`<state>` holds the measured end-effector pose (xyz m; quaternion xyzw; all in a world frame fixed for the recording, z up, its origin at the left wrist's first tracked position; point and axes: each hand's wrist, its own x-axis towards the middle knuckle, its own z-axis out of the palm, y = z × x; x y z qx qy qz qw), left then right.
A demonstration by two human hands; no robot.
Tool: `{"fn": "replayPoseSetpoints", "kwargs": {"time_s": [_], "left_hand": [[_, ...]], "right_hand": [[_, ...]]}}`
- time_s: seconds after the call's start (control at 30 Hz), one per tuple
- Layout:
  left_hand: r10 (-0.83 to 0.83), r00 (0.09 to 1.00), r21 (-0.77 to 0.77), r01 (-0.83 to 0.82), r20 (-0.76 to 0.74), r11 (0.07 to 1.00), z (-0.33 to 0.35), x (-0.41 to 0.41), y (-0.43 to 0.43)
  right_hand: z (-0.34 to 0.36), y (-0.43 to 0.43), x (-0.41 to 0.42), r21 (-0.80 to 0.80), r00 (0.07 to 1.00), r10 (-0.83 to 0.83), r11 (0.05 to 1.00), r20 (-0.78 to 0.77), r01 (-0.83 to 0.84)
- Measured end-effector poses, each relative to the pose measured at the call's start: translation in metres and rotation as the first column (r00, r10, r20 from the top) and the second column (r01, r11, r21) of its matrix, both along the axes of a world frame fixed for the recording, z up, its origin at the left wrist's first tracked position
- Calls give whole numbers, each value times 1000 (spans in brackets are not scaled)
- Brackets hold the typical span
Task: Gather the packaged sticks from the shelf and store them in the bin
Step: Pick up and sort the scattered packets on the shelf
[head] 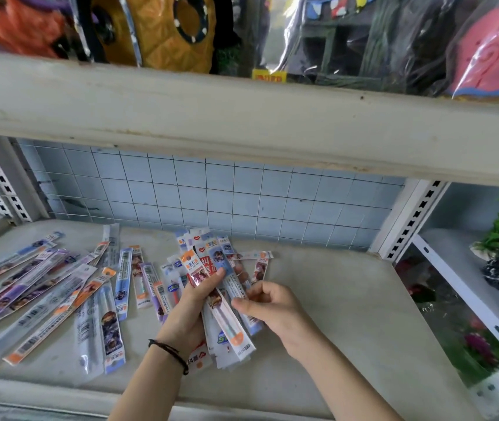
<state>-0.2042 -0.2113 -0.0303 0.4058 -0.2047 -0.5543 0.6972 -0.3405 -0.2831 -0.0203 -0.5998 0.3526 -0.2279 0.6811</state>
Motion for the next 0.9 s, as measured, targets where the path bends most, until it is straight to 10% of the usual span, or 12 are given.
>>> {"fn": "replayPoseSetpoints", "kwargs": {"time_s": [0.27,0.47,0.67,0.9], "left_hand": [[112,968,-37,-123,-223,992,-12,12,-3],[20,978,-75,-36,-206,997,-19,18,-2],[37,981,-72,-51,-189,996,-16,17,-2],[33,928,-114,-80,-370,990,-7,11,0]], "right_hand": [[-20,-25,-11,-622,914,-196,779,-355,-75],[-32,-29,-15,-693,817,-235,675,-527,-253],[-21,-40,-28,-467,900,-76,872,-428,-148],[1,-52,-46,138,922,-319,945,217,295]]}}
